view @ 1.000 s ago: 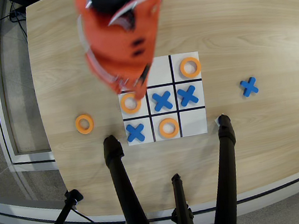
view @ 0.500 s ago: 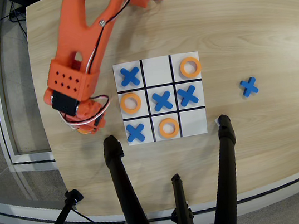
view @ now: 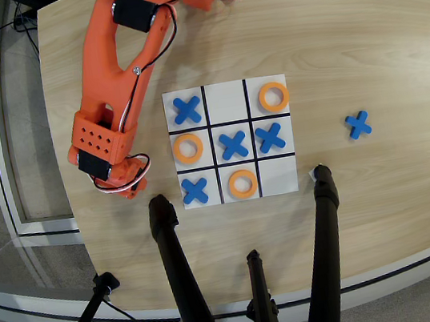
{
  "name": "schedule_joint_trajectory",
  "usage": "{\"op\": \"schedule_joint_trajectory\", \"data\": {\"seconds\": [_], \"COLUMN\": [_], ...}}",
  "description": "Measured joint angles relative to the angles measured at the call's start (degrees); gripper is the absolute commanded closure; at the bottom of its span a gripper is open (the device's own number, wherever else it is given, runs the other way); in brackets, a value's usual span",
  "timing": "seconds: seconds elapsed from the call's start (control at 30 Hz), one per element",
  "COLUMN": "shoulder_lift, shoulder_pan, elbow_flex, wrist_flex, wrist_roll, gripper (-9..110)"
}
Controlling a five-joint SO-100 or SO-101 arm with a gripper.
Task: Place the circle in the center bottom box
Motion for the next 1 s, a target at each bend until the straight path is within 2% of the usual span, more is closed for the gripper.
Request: {"op": "schedule_joint_trajectory", "data": {"seconds": [1.0], "shoulder_lift": [-13.01], "shoulder_pan": [0.26], "elbow_flex": [-11.51], "wrist_flex": [-2.64], "wrist_roll": [-3.43], "gripper": [83]}}
